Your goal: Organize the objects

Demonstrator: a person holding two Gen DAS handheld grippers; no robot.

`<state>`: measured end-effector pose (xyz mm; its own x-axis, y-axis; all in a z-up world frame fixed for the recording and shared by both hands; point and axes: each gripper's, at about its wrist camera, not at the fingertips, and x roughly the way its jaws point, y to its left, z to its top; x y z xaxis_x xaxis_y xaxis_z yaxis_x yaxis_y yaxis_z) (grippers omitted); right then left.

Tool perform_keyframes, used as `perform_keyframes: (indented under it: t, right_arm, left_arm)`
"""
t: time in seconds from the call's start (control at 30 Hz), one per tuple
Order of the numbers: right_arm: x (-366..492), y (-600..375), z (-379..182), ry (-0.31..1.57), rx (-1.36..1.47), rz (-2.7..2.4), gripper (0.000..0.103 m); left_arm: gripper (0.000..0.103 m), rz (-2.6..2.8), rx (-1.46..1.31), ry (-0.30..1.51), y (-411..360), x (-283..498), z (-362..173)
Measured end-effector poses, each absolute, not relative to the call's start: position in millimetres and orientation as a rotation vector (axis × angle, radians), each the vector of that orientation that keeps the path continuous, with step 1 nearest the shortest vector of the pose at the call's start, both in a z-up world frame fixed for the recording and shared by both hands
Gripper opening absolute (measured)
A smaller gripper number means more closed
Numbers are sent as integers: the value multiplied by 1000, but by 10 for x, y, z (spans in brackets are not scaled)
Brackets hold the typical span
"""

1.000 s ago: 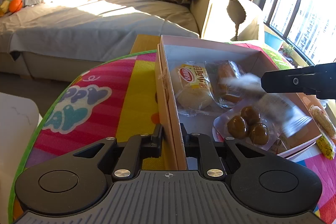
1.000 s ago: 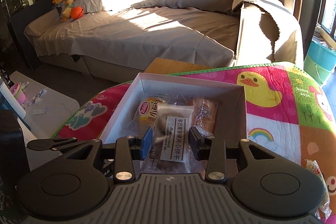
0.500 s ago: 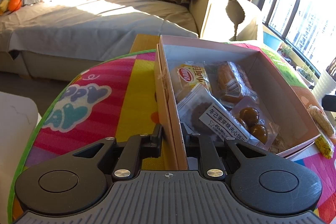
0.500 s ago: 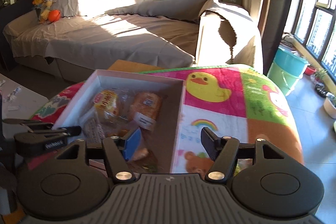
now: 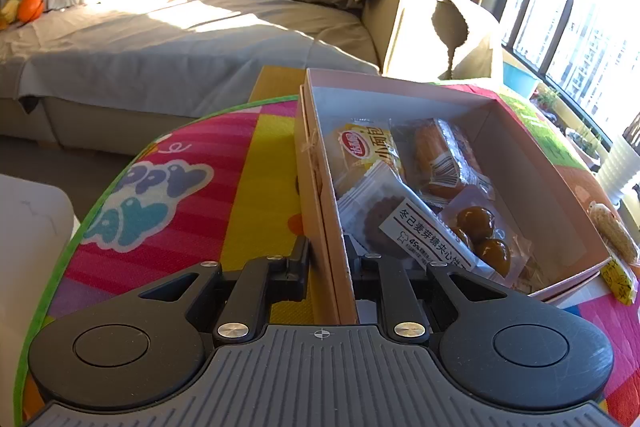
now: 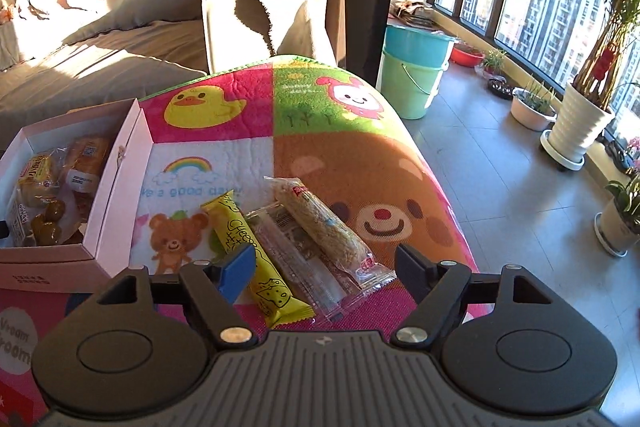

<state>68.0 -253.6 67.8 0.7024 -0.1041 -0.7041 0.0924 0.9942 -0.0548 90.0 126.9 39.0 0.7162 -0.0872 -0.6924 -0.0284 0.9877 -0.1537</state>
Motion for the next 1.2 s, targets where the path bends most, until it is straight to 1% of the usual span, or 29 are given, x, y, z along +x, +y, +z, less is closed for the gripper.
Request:
perform_keyframes:
  t: [0.17, 0.37, 0.8, 0.9, 0.97, 1.07, 1.2]
  right_arm:
    - [647, -2537, 698, 757, -2, -102, 84]
    - [635, -2403, 545, 751, -96, -34, 84]
    - [703, -2253, 203, 827, -20, 90, 84]
    - [626, -2252, 234, 849, 48, 213, 84]
    - [549, -2235, 302, 823, 41, 248, 84]
    - [517, -2265, 398, 775, -13, 188, 84]
    - [616, -2443, 417, 762, -25, 78, 84]
  left_arm:
    - [17, -29, -158, 774, 1266, 901, 389]
    - [16, -11, -147, 778, 1238, 899, 392]
    - [16, 16, -101, 790, 1163, 918, 408]
    - [16, 14, -101, 790, 1160, 914, 410]
    - [16, 14, -103, 789, 1157, 914, 413]
    - [16, 15, -104, 789, 1156, 917, 412]
    - [16, 13, -105, 788, 1151, 918, 415]
